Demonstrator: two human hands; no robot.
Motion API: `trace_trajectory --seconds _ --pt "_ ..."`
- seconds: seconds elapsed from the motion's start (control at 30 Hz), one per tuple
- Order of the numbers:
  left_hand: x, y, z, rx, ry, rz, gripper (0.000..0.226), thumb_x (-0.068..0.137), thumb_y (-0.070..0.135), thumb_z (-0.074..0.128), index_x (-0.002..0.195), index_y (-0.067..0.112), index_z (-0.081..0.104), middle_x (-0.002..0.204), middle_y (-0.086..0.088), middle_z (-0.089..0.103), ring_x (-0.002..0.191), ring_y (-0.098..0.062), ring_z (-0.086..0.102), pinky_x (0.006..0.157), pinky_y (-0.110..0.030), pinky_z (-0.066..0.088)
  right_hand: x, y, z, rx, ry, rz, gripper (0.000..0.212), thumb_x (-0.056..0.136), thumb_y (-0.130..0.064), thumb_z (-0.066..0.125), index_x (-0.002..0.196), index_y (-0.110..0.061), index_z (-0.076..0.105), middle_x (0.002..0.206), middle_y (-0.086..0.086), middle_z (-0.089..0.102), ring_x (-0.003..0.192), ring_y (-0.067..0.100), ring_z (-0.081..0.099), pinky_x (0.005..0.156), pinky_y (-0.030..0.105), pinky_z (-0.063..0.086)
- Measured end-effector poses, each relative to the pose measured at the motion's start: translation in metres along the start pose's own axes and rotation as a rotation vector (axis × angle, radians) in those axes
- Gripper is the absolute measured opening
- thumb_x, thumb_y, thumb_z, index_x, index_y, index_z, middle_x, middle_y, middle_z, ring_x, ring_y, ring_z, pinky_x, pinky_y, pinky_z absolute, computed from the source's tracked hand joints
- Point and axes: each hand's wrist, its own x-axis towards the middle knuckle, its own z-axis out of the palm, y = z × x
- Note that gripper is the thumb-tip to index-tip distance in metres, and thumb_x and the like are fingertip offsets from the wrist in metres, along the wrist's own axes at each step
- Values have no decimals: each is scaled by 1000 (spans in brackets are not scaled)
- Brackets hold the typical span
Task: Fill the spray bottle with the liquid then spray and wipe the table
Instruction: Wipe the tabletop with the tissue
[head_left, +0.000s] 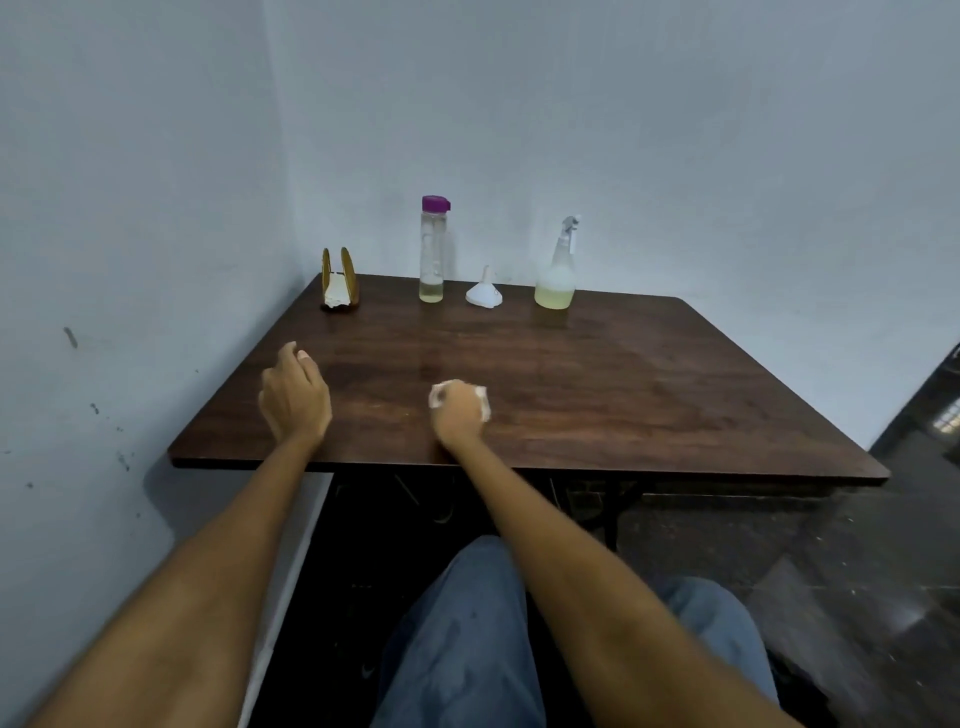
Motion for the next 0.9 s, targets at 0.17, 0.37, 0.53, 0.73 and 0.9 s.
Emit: trace_trajectory --seconds 0.17,0.37,0.53,0.73,0.9 --pt "4 -11 -14 7 61 -10 40 103 22 28 125 -2 52 116 -26 60 109 -41 54 90 -50 43 -30 -72 46 49 -346 -360 29 88 -7 53 110 -10 71 119 15 66 118 35 55 106 35 40" --pt "-9 -1 -14 13 31 25 41 103 23 28 130 0 49 116 -25 61 108 -41 56 90 -49 44 -26 -12 4 -173 -247 -469 29 86 -10 54 110 -13 71 120 16 65 112 33 59 96 33 45" --pt "-29 30 2 -22 -31 100 42 102 24 28 132 1 49 112 -25 63 105 -40 58 87 -48 45 -18 118 -83 -344 141 -36 28 92 -9 43 107 -5 66 117 15 66 110 32 60 93 34 44" --pt "-43 59 10 -43 -74 153 43 103 24 28 135 1 46 117 -25 61 110 -39 55 91 -47 44 -40 121 -93 -386 155 251 19 85 0 54 96 -3 70 93 14 70 90 23 69 67 28 52" --pt "-51 65 10 -15 -93 209 42 103 24 29 133 1 47 117 -27 60 109 -41 54 90 -47 43 -57 28 -33 -302 -307 6 25 73 -30 74 75 -5 73 66 14 64 71 13 66 59 16 46"
